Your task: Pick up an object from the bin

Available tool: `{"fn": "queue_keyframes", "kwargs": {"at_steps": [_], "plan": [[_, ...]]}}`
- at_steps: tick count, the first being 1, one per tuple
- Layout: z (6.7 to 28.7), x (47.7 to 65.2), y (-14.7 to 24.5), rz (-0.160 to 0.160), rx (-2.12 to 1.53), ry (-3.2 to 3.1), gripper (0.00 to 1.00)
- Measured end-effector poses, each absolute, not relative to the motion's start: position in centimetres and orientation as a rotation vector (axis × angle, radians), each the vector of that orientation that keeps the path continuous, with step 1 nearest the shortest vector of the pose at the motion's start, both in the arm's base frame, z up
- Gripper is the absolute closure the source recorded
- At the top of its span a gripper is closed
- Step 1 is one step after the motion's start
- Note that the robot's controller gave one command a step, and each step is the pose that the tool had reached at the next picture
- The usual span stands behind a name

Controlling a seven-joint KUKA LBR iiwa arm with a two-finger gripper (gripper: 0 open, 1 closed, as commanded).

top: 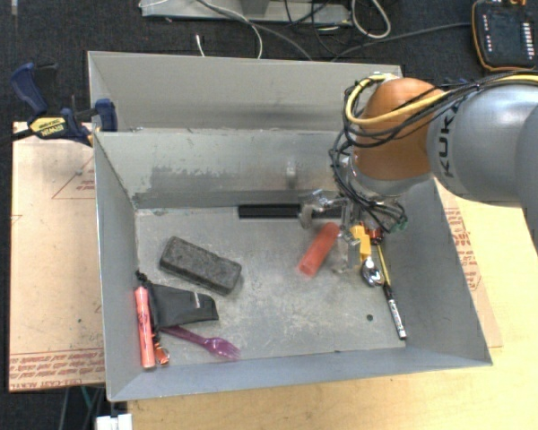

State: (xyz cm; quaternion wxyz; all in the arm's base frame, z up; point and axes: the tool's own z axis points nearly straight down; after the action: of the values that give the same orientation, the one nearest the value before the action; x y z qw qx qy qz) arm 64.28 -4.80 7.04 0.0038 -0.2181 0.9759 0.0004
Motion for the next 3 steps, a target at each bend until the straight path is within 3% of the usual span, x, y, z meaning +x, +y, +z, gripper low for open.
{"fn": "queue_keyframes", "kwargs": {"at_steps": [2, 3], "plan": [[7.09, 64.35, -4.68, 0.003, -0.677, 3.057, 0.0], [7.13, 64.05, -4.58, 0.006, -0.632, 3.067, 1.0]]}}
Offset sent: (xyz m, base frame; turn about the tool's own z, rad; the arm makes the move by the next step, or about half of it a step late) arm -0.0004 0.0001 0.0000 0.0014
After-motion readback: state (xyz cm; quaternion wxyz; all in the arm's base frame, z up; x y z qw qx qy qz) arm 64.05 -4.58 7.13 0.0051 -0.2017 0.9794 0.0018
